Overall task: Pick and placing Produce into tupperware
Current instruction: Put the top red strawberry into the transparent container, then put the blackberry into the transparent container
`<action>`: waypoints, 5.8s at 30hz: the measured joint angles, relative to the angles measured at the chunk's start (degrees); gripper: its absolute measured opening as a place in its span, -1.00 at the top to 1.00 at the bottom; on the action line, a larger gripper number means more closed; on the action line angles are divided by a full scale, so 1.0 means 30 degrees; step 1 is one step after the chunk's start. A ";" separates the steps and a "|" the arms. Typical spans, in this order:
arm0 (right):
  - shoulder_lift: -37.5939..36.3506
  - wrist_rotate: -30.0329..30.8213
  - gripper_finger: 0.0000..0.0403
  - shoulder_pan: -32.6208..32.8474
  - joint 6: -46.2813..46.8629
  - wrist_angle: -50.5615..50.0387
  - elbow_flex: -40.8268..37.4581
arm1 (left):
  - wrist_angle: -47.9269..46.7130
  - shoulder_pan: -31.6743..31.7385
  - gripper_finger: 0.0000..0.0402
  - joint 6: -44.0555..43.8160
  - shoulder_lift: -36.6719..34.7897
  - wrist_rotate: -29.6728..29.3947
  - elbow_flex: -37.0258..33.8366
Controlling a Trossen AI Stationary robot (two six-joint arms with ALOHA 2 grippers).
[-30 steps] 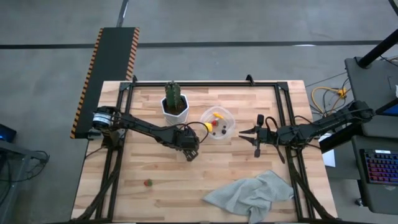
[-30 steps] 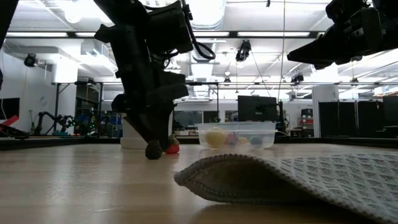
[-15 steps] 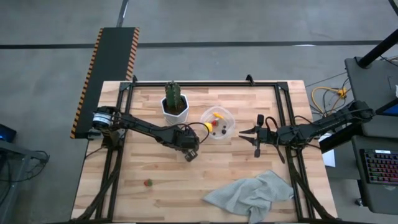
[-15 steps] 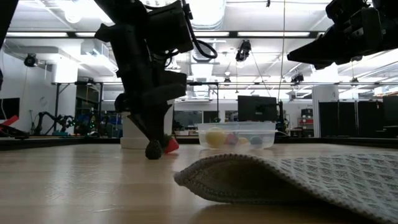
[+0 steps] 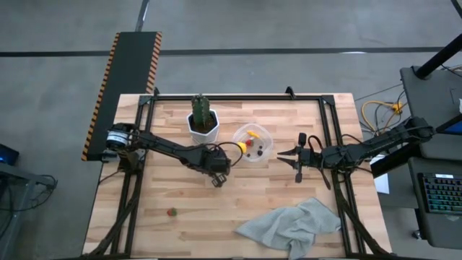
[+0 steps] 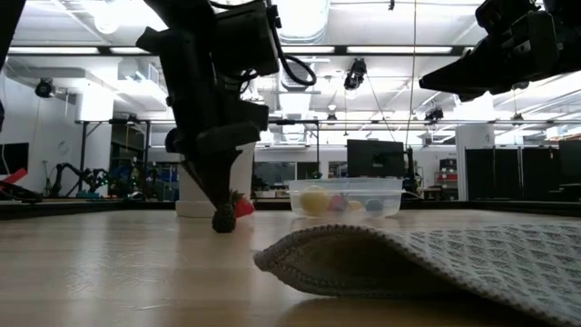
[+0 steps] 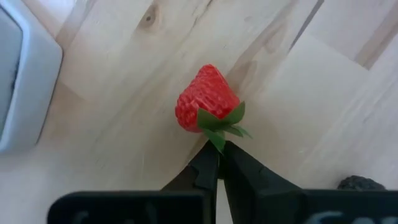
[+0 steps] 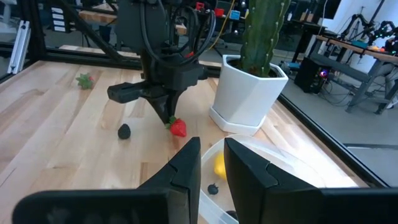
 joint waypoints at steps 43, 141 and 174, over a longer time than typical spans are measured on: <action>0.0000 0.0000 0.69 0.0001 0.0007 -0.0104 0.0000 | 0.3050 0.2099 1.00 0.9571 0.1873 -0.1061 0.6264; 0.0022 -0.0080 0.69 0.0007 0.0430 -0.0459 0.0007 | 0.0829 -0.2851 0.12 1.4739 -0.1283 0.2873 0.1059; 0.0022 -0.0081 0.69 0.0007 0.0488 -0.0488 0.0015 | 0.2100 -0.1635 0.12 1.3796 0.0976 0.4477 0.0483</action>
